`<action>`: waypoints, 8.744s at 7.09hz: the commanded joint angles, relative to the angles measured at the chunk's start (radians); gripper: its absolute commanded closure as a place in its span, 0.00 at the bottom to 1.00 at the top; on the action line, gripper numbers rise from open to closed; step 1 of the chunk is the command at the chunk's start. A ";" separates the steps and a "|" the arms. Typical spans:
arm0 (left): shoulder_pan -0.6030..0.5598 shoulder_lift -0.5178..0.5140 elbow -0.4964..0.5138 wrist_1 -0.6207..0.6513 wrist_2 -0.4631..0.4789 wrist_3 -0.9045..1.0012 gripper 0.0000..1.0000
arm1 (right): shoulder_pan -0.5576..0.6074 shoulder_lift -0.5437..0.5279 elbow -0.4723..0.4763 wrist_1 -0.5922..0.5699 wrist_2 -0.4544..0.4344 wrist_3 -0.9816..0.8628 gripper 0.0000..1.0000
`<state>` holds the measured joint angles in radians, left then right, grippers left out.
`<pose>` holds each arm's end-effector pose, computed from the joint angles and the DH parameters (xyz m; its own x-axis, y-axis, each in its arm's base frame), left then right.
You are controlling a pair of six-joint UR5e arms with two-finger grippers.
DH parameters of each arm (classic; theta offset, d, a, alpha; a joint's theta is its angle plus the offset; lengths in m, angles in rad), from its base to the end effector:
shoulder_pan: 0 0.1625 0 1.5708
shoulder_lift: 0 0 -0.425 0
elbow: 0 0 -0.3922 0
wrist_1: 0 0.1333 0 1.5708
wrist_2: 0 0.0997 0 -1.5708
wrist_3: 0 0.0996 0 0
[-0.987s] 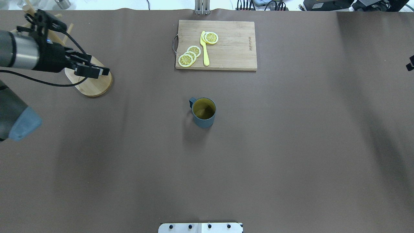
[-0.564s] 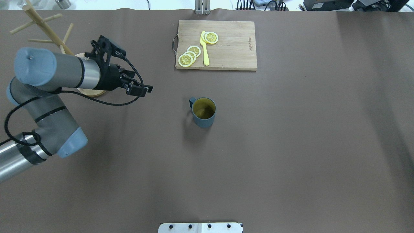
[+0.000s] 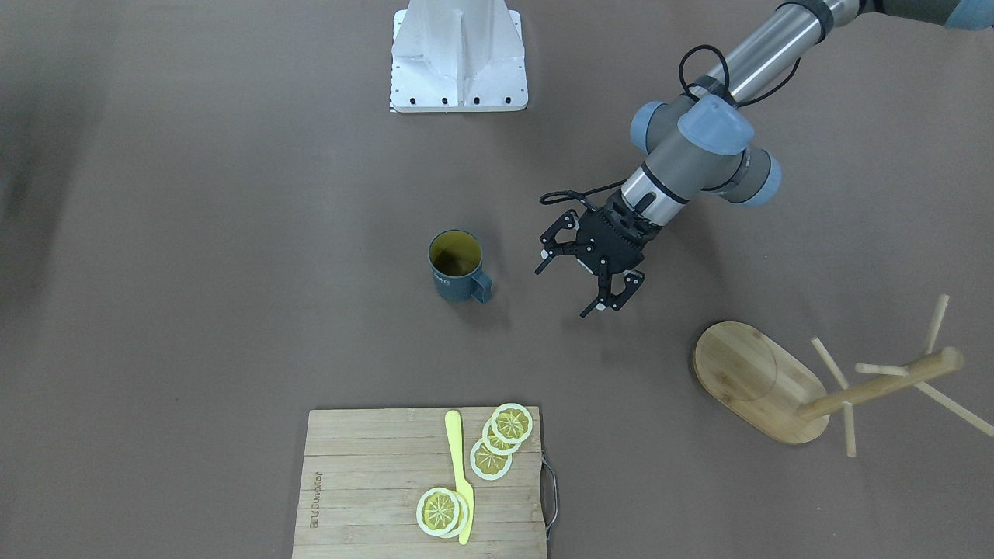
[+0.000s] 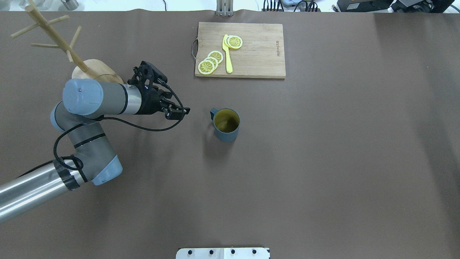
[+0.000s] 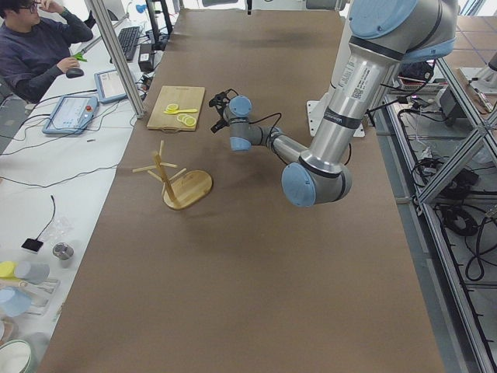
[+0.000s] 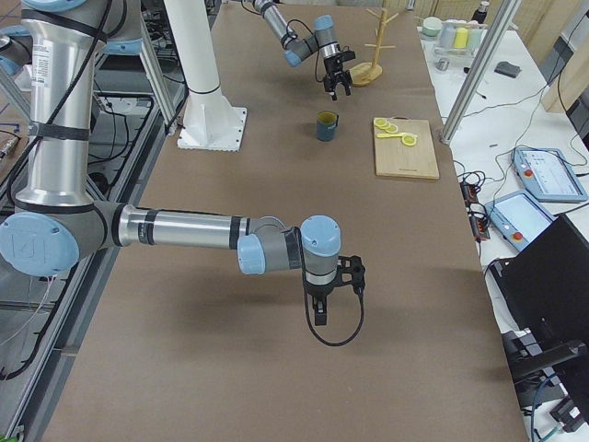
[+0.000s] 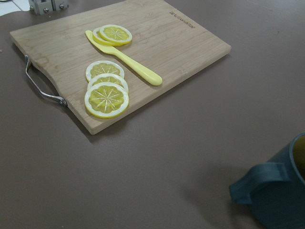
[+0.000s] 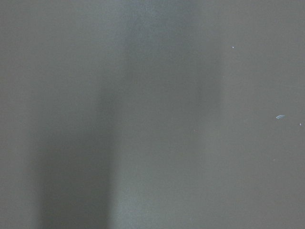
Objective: Hang cup on storage rack
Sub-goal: 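Move the left gripper to the mug handle and grasp it, then lift the blue mug with the left gripper toward the wooden stand, then align the mug handle over a stand peg with the left gripper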
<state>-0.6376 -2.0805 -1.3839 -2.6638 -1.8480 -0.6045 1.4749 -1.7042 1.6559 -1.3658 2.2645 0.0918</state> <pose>0.4908 -0.4956 0.3253 0.3628 0.7161 -0.5963 0.0999 0.6063 0.7889 0.0266 -0.4503 0.6627 0.7613 -0.0821 0.6432 0.0249 0.9949 0.0975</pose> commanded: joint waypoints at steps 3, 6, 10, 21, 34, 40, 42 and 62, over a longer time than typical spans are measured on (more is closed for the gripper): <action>0.076 -0.056 0.077 -0.025 0.003 0.077 0.22 | 0.002 -0.005 0.004 0.001 0.000 0.002 0.00; 0.081 -0.119 0.126 -0.027 0.001 0.077 0.31 | 0.005 -0.005 0.005 0.002 0.000 0.002 0.00; 0.078 -0.150 0.137 -0.025 0.022 0.069 0.44 | 0.005 -0.002 0.007 0.002 0.000 0.002 0.00; 0.081 -0.184 0.152 -0.027 0.047 0.061 0.48 | 0.005 0.000 0.007 0.002 -0.002 0.014 0.00; -0.045 -0.156 0.120 -0.140 0.046 -0.202 1.00 | 0.005 -0.009 0.008 0.013 -0.037 -0.006 0.00; -0.260 -0.135 0.112 -0.146 -0.263 -1.025 1.00 | 0.005 -0.002 -0.001 0.028 -0.037 -0.006 0.00; -0.263 -0.124 0.112 -0.259 -0.254 -1.232 1.00 | 0.005 -0.003 -0.001 0.028 -0.037 -0.006 0.00; -0.172 0.099 0.342 -1.166 0.431 -2.513 1.00 | 0.005 0.000 0.008 0.030 -0.040 -0.006 0.00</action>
<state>-0.8087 -1.9903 -1.0614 -3.8083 -1.4274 -3.1167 1.4803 -1.7042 1.6644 -1.3361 2.2243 0.0859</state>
